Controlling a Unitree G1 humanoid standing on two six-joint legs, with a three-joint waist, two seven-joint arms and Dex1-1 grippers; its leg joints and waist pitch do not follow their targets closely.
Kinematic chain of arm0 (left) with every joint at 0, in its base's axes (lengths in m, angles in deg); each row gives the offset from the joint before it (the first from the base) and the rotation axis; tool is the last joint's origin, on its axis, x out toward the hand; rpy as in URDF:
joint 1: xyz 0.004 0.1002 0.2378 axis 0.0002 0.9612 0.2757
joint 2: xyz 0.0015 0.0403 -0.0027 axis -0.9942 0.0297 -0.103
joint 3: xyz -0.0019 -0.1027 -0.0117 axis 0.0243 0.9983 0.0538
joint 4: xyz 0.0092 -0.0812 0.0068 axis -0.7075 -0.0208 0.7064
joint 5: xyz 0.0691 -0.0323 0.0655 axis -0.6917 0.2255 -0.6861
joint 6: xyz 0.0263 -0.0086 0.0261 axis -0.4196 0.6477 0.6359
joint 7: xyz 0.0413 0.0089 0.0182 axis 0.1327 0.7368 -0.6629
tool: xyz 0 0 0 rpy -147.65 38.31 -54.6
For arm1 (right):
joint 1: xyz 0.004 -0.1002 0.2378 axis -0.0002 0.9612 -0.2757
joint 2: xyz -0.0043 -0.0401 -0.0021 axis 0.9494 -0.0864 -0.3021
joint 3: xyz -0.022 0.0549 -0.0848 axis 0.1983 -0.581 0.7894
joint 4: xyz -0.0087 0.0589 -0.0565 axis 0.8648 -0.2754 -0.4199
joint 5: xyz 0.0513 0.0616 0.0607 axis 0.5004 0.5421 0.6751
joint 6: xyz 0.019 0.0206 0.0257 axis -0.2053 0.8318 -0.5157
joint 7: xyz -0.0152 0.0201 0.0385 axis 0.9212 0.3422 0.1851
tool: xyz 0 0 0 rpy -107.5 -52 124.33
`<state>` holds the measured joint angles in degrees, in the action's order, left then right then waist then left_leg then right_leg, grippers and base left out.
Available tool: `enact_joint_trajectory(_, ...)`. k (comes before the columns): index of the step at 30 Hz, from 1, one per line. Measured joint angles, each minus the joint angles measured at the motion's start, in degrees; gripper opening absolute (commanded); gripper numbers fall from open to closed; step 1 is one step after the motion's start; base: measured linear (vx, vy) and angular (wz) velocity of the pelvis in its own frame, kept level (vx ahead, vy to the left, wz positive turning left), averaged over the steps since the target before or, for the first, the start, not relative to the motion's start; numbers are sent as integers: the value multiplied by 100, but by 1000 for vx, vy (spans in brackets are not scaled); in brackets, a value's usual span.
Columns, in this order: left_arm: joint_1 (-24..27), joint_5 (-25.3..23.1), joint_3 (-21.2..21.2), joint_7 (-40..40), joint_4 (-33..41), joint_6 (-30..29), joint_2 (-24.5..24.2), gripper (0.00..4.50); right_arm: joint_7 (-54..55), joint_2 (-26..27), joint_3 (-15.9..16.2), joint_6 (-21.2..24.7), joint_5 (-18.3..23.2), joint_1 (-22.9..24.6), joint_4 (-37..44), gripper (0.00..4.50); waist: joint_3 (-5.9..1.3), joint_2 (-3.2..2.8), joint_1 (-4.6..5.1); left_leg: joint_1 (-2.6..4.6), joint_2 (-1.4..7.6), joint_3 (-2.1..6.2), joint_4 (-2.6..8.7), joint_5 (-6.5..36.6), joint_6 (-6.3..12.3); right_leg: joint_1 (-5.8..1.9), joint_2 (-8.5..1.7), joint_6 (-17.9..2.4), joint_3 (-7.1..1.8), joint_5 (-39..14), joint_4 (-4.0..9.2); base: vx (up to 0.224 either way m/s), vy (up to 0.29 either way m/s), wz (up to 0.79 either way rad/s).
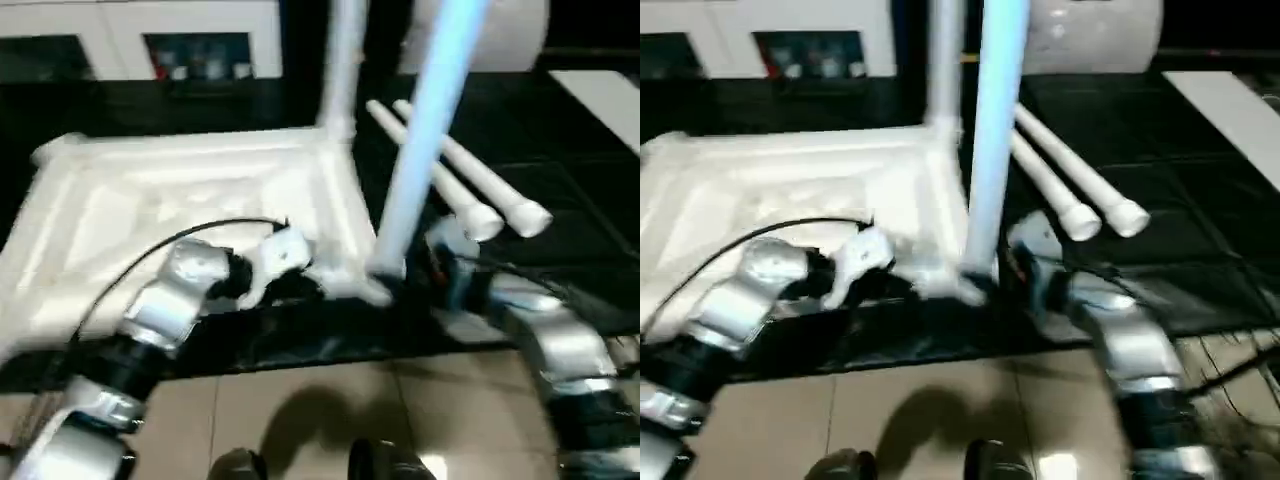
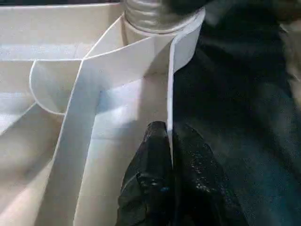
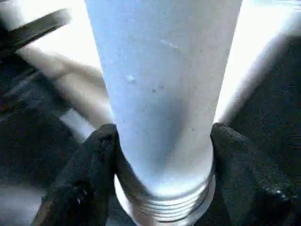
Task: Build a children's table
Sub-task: Rotate leg to tighten
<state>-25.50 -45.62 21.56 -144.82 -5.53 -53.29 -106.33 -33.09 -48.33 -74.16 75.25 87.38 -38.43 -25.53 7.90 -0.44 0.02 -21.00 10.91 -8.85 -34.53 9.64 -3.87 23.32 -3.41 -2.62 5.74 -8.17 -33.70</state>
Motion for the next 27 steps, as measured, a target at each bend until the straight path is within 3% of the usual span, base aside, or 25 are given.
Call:
enact_joint_trajectory(5,-21,-307,96,1152,67,-587,737,0,1976,1105,-433,151,-283,-454,-450,266,-1,1,94,-12,0,2,2,0,1,-1,0,1,3,2,28,0,0,0)
enact_joint_trajectory(7,-33,-399,87,1425,115,-732,901,0,2309,1234,-456,0,-375,-541,-598,266,-1,1,90,-18,-3,2,6,1,3,-1,-1,2,2,2,33,0,0,0)
enact_joint_trajectory(8,-33,-436,82,1493,136,-759,942,0,2368,1285,-503,-92,-376,-541,-644,322,-1,1,82,-20,-4,2,9,4,7,-1,0,6,0,6,33,0,0,0)
enact_joint_trajectory(14,-33,-487,44,1533,171,-675,893,0,2342,1402,-612,-139,-286,-550,-626,373,-1,1,49,-21,-3,2,35,9,11,4,3,9,0,22,33,0,0,0)
enact_joint_trajectory(23,-29,-352,-74,854,109,-2,351,0,620,389,-321,-568,31,46,-299,445,2,-3,-33,-41,-1,3,35,8,11,22,4,5,1,26,36,0,0,0)
enact_joint_trajectory(27,-28,-138,-82,195,6,533,-45,0,-312,-352,-171,-764,122,217,-97,445,4,-6,-112,-46,-2,2,33,8,11,23,3,2,1,29,41,0,0,0)
